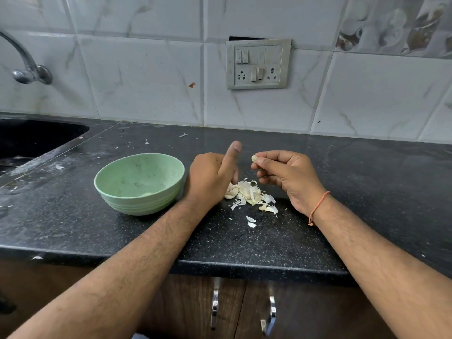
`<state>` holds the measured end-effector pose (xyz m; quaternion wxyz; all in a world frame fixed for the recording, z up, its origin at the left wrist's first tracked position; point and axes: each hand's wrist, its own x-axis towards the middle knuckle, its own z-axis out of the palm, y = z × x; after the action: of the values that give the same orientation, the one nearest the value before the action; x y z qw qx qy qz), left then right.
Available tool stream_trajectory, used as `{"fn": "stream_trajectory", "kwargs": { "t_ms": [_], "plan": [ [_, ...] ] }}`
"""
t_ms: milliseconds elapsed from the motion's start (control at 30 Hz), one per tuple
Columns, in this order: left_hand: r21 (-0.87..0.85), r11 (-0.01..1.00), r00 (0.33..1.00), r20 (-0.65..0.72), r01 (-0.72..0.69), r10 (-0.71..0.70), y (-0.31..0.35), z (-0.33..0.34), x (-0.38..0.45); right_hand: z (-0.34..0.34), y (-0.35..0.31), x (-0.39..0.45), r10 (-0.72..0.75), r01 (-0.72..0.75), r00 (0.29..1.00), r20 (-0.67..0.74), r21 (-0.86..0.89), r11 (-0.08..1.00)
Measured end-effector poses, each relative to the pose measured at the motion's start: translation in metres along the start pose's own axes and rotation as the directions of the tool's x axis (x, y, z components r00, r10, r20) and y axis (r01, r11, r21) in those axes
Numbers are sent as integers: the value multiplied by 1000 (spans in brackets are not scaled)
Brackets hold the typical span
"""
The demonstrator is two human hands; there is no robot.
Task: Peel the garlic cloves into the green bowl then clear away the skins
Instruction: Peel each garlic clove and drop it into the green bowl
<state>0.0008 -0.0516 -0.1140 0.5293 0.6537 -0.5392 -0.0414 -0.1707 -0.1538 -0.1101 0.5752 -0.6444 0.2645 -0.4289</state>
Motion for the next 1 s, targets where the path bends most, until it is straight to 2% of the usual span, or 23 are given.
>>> {"fn": "stream_trajectory", "kwargs": {
  "t_ms": [67, 167, 267, 433, 1000],
  "plan": [
    [43, 999, 999, -27, -30, 31, -1, 4, 3, 0, 0, 0, -2, 2, 1000, -2, -7, 1000],
    [-8, 998, 996, -62, -63, 63, -8, 9, 8, 0, 0, 1, -4, 4, 1000, -1, -11, 1000],
    [-53, 994, 993, -70, -98, 94, -13, 10, 9, 0, 1, 1, -8, 8, 1000, 1, -18, 1000],
    [2, 976, 975, -42, -216, 216, -9, 6, 6, 1, 4, 2, -7, 7, 1000, -6, -38, 999],
    [134, 949, 958, -13, -284, 288, -9, 5, 4, 2, 3, 0, -15, 16, 999, 39, -30, 999]
  ]
}}
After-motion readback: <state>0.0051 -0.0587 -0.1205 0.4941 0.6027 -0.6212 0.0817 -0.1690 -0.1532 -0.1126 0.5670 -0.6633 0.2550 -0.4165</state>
